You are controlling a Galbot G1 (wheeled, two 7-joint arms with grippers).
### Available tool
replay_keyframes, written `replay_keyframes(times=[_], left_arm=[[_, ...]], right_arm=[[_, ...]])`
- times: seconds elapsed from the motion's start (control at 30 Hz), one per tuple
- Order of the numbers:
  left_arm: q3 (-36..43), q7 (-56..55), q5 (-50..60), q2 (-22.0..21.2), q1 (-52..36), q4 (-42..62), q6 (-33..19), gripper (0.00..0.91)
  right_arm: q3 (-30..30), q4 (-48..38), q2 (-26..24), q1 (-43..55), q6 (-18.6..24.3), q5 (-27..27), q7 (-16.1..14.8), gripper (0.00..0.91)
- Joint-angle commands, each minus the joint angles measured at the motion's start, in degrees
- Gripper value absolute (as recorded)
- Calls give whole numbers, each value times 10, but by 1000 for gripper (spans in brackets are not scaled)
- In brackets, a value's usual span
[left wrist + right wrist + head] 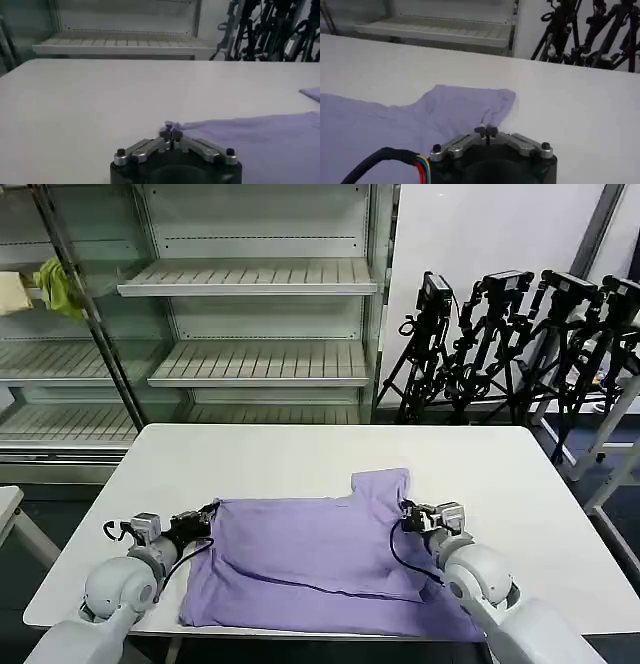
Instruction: Fold and organize the clothes.
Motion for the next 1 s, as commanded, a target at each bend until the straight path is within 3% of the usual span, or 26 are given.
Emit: replay_keyframes(times=[0.03,0.43,1.0], left_arm=[[-3,0,2,0,3,-5,-5,20],[-19,2,1,-2,14,-25,-20,0],[-63,1,0,4,65,-92,-20,0]], right_arm=[[3,2,0,-2,3,-2,-2,0],[13,8,1,-6,19,-15,-11,0],[76,75,-31,-80,27,-14,-21,0]])
